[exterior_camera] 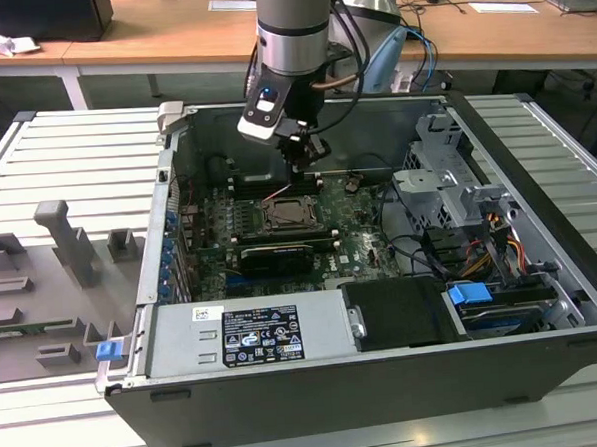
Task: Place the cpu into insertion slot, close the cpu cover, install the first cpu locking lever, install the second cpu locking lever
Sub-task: 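Install the first cpu locking lever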
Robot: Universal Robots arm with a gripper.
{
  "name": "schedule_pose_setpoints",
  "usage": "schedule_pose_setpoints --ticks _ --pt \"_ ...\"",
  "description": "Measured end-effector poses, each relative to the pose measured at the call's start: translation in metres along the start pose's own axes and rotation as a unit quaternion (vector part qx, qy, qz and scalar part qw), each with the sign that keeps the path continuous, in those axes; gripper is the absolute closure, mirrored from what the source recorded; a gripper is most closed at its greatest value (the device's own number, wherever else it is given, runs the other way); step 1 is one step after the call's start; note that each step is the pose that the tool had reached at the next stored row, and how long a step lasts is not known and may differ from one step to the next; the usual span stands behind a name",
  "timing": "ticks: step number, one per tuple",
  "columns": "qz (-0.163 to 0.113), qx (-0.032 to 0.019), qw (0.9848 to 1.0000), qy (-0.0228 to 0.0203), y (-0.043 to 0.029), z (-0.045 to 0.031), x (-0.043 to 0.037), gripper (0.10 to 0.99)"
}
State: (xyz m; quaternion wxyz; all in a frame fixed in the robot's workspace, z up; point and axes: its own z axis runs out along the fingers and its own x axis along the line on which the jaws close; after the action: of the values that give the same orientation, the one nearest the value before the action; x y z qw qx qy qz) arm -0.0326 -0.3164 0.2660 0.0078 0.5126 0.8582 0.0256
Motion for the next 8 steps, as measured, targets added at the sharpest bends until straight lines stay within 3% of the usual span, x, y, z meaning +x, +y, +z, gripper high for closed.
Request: schedule_pose_setpoints --ticks 4,7,8 --pt "-0.058 0.0008 0.9983 0.003 0.0 0.0 0.0 0.98" --pt "-0.089 0.0011 0.996 0.0046 0.0 0.0 0.0 0.98" --pt "-0.106 0.0014 0.9944 0.0055 0.0 0.0 0.0 0.98"
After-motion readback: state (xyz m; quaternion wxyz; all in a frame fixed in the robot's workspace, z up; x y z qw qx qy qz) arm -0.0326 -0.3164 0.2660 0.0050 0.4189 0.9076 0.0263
